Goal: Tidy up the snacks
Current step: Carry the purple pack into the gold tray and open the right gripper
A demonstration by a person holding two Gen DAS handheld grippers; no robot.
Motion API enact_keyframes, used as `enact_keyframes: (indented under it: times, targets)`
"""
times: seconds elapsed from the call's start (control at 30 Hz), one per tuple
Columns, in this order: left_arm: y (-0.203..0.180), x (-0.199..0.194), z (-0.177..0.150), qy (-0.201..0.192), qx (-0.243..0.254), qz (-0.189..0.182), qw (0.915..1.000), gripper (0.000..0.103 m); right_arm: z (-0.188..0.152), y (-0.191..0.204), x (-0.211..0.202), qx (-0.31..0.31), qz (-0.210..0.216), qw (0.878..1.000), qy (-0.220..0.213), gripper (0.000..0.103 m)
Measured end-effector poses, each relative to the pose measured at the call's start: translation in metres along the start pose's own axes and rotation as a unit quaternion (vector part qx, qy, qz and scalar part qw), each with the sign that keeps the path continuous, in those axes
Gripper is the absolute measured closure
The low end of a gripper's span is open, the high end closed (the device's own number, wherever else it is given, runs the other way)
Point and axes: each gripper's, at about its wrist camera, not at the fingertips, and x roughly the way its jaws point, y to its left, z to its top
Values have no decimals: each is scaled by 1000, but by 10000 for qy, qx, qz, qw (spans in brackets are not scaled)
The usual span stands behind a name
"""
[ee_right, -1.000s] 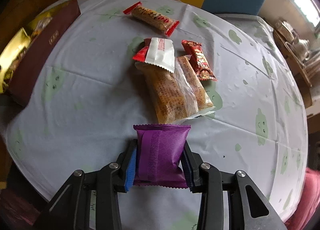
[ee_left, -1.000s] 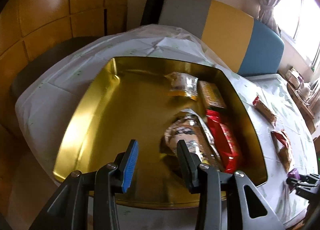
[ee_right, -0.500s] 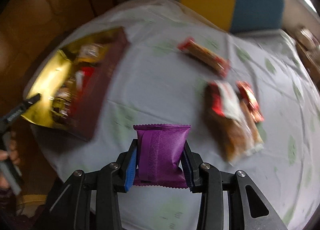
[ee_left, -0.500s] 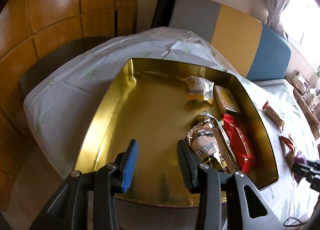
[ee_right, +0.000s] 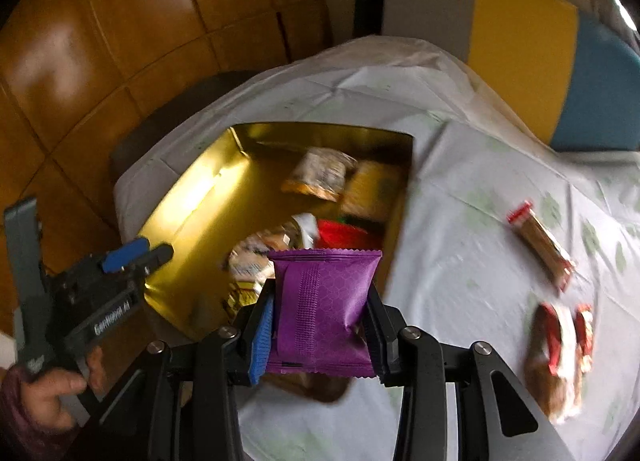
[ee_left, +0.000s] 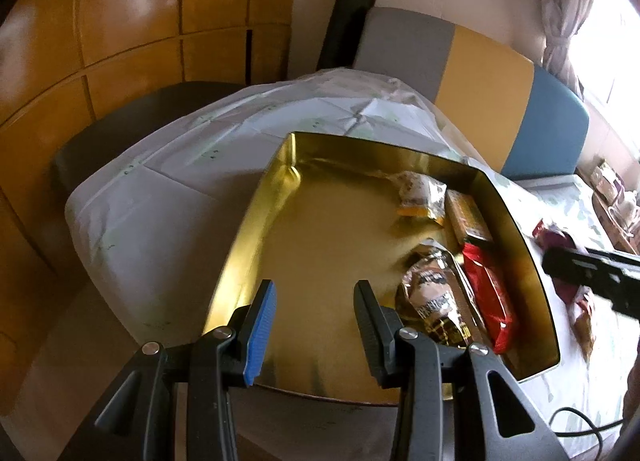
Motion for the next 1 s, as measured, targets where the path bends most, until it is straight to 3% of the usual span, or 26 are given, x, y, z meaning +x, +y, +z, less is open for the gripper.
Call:
enact_keyframes:
  times: [0.13, 0.23, 0.33, 0.5, 0.73, 0.8, 1.0]
  targets:
    - [5, -1, 1, -17, -81, -4, 10000, 62, 17, 9, 9, 46, 121, 9999, -83, 62]
    - [7, 1, -1, 32, -88, -13, 10000, 62, 23, 20, 37, -121, 161, 9996, 212, 56]
    - [6, 3, -4, 39, -63, -5, 10000, 62, 16, 24, 63, -265, -92, 9984, 486, 56]
    - [3, 6, -6, 93, -38, -26, 9999, 62, 2, 17, 73, -149, -38, 9979, 633, 55]
    - [-1, 3, -8, 80, 9, -32, 10000, 62, -6, 19, 73, -169, -142, 9981, 567, 62]
    - [-1, 1, -8, 60, 6, -36, 10000, 62, -7, 23, 72, -220, -94, 9978, 619, 70]
    - [0, 0, -7, 33, 26, -19, 10000, 62, -11, 28, 79, -202, -102, 9971, 726, 70]
